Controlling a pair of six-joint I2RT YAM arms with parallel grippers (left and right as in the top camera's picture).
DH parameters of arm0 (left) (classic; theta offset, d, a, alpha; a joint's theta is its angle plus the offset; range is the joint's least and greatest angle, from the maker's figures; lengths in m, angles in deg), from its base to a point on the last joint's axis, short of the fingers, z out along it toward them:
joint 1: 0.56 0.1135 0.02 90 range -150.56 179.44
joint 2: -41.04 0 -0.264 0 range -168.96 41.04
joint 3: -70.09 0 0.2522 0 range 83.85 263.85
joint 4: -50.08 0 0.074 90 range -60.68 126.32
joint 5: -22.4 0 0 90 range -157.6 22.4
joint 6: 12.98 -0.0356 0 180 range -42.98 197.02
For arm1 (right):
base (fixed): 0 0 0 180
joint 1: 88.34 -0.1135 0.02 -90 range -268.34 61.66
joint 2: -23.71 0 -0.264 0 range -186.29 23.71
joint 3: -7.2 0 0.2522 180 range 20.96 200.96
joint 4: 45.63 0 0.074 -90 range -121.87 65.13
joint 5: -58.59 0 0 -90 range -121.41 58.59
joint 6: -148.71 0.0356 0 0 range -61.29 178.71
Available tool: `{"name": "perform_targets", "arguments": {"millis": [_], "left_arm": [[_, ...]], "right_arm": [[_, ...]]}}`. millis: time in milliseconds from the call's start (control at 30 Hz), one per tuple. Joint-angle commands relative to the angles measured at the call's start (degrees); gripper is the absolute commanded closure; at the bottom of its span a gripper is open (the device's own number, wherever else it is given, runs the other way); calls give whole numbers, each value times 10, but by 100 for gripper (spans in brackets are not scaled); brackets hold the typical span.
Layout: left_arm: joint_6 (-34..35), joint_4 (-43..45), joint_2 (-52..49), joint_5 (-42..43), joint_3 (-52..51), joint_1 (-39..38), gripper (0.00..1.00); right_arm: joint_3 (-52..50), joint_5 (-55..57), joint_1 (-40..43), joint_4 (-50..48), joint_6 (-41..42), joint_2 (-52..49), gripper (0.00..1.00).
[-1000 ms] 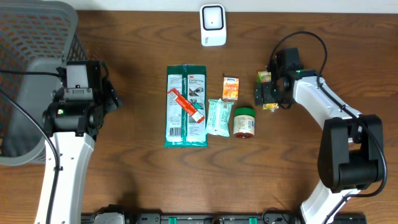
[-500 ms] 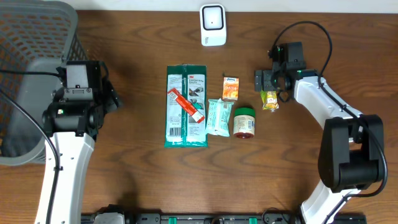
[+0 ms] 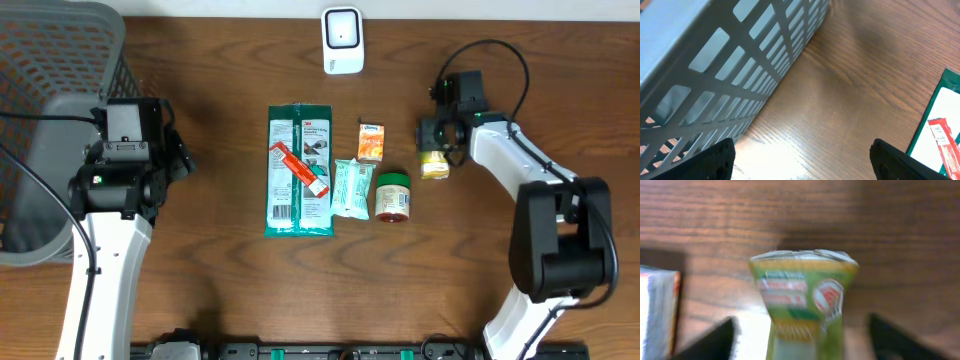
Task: Scan the item barcode
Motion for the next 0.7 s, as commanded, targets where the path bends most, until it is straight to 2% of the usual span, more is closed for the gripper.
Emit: {"name": "perform_targets", "arguments": {"millis": [0,67,100,133,200,233,267,433,667], "left_arm": [[-5,-2,2,-7,6,3,13],[-5,-2,2,-7,6,3,13],[-5,-2,2,-7,6,3,13],[-5,-2,2,-7,6,3,13],[-5,-2,2,-7,6,3,13],[-5,-2,2,-7,6,3,13],[-5,-2,2,-7,6,3,13],[-5,-2,2,-7,6,3,13],[-5,-2,2,-7,6,3,13]], "right_arm": [[6,5,8,30,-5,88,1],[6,-9,8,72,-2,123,3],[6,-23,8,91,-2,134,9],[6,-32,8,103,-3,141,21],[6,-59,8,125,1,149,65],[5,-88,8,135,10,147,93],[2,-97,8,136,13,143,99],[-17,-95,7,128,16,101,99],[-19,-4,7,115,35,16,99]]}}
